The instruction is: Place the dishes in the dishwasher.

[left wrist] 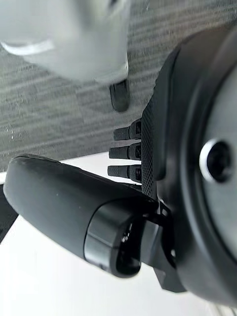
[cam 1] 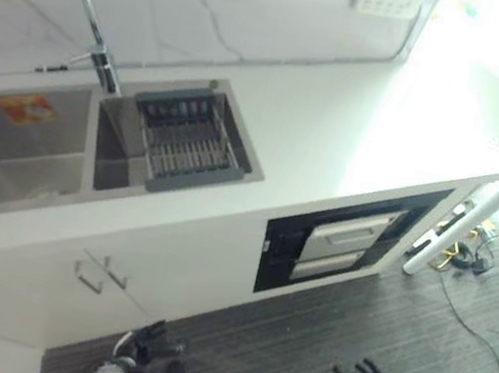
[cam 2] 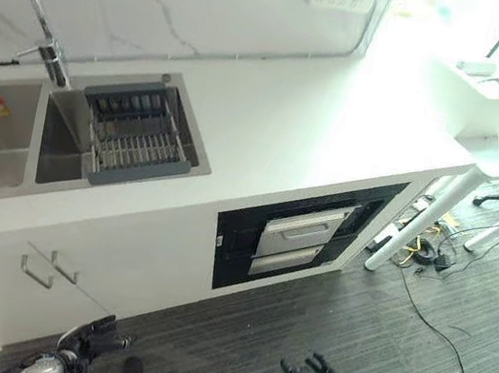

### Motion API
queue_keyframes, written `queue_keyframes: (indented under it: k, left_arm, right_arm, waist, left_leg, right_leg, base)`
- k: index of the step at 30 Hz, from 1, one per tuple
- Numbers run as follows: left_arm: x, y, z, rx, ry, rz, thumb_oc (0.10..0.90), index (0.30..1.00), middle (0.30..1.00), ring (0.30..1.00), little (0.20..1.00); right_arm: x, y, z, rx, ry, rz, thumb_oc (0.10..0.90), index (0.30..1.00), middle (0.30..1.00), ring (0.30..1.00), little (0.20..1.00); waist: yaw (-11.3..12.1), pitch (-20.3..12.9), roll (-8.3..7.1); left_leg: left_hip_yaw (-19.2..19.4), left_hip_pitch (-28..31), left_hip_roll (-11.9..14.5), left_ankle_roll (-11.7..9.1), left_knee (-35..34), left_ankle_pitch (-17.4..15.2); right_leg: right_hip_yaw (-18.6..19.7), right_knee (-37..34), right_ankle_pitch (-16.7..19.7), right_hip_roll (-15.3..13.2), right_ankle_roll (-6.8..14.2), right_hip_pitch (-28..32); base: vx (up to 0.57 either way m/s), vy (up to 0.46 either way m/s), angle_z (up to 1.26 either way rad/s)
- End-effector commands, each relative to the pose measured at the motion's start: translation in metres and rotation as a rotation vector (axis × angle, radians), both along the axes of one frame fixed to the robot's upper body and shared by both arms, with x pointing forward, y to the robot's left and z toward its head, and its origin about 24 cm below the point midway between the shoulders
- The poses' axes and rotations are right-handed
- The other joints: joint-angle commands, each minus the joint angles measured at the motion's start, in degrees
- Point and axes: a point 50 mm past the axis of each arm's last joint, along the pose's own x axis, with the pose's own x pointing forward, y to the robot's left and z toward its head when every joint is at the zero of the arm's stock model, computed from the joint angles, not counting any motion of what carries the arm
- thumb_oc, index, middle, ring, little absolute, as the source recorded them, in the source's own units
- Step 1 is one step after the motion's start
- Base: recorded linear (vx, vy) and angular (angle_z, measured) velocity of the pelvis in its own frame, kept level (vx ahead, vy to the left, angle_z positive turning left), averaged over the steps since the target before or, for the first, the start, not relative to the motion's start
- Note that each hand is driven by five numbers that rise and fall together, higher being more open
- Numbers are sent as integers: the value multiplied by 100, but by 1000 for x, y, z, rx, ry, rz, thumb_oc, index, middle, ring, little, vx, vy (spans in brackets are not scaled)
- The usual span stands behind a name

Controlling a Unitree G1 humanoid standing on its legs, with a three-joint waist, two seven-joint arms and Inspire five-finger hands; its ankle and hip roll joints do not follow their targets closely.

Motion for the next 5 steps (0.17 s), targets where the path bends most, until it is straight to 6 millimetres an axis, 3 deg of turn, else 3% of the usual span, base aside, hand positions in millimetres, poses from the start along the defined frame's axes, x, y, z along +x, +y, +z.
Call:
queue_keyframes:
  k: [1,5]
  left_arm:
    - [30,20,18,102,-110,8,800,900,900,900,900]
    - [16,22,11,108,-37,33,800,900,900,900,900]
  right_arm:
    - [51,3,20,-61,-144,89,800,900,900,900,900]
    - [32,6,9,-66,-51,87,800,900,900,900,900]
  waist:
    - [179,254,-17]
    - [180,165,-39]
  left_leg:
    - [-84,291,120,-183,1099,-1477]
    - [-88,383,157,-203,1099,-1491]
  right_leg:
    - [51,294,-207,164,-138,-245]
    - [56,294,-275,218,-162,-134]
  base:
    - [61,1,-15]
    - [62,-4,-2]
